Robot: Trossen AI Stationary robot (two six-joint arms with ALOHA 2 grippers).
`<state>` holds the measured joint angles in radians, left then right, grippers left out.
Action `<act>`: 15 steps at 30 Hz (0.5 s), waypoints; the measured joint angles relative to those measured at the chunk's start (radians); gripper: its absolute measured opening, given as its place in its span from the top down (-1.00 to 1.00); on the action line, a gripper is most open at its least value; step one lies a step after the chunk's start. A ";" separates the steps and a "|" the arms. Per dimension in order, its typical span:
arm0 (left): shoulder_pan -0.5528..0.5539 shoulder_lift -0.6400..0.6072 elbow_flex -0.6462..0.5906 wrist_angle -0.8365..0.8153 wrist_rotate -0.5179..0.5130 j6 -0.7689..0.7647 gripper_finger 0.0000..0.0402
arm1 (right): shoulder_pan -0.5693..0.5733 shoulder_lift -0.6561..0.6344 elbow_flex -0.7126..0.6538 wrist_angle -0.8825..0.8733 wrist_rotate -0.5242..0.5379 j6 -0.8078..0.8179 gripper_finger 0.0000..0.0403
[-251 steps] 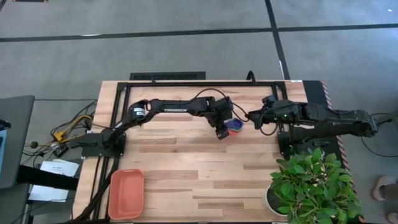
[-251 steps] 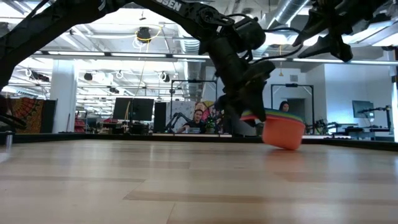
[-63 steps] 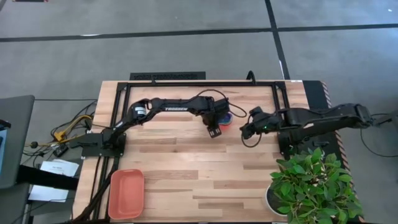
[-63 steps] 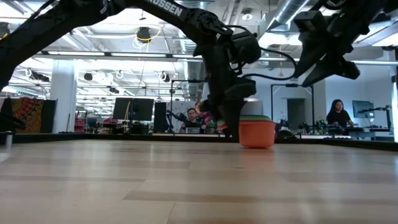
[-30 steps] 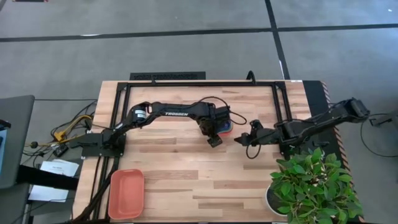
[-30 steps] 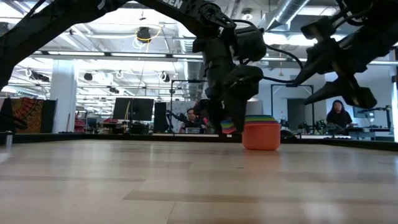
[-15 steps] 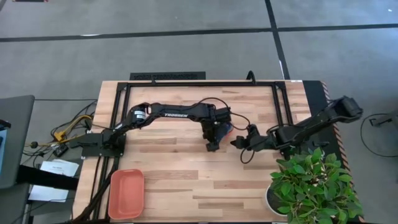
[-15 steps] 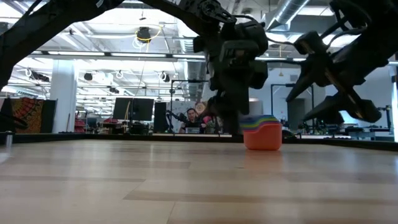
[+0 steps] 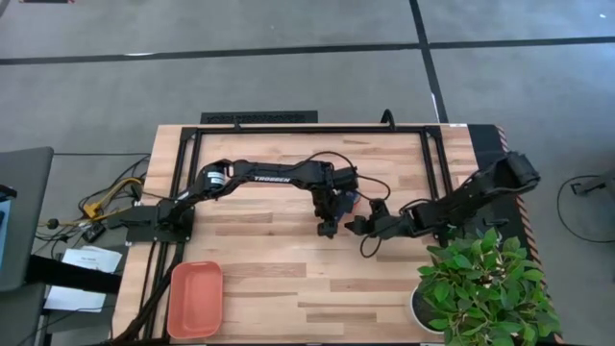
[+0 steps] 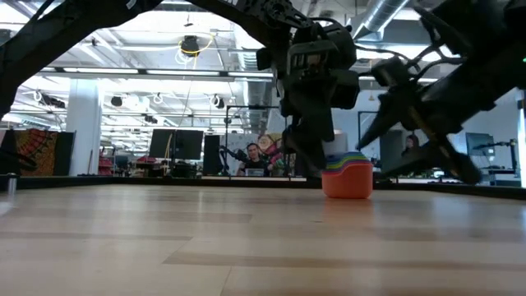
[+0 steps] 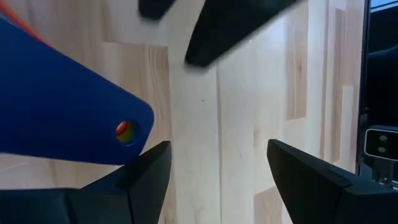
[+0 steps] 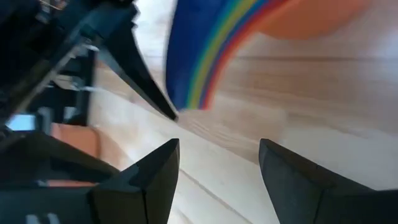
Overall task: Nest measuring cups in basket
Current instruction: Put the stacked colored measuring cups into the orange bin
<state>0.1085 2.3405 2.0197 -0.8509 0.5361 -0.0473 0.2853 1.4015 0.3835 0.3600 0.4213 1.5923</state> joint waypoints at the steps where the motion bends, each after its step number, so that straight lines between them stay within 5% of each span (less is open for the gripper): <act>1: 0.000 0.000 0.000 0.000 0.001 0.001 -0.27 | -0.008 0.022 0.000 0.036 0.000 -0.003 -0.22; 15: 0.027 -0.043 0.000 -0.068 -0.131 0.090 -0.26 | -0.048 0.272 0.003 0.423 0.036 -0.024 -0.22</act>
<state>0.1354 2.2971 2.0201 -0.9192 0.4052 0.0425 0.2375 1.6737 0.3864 0.7826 0.4570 1.5684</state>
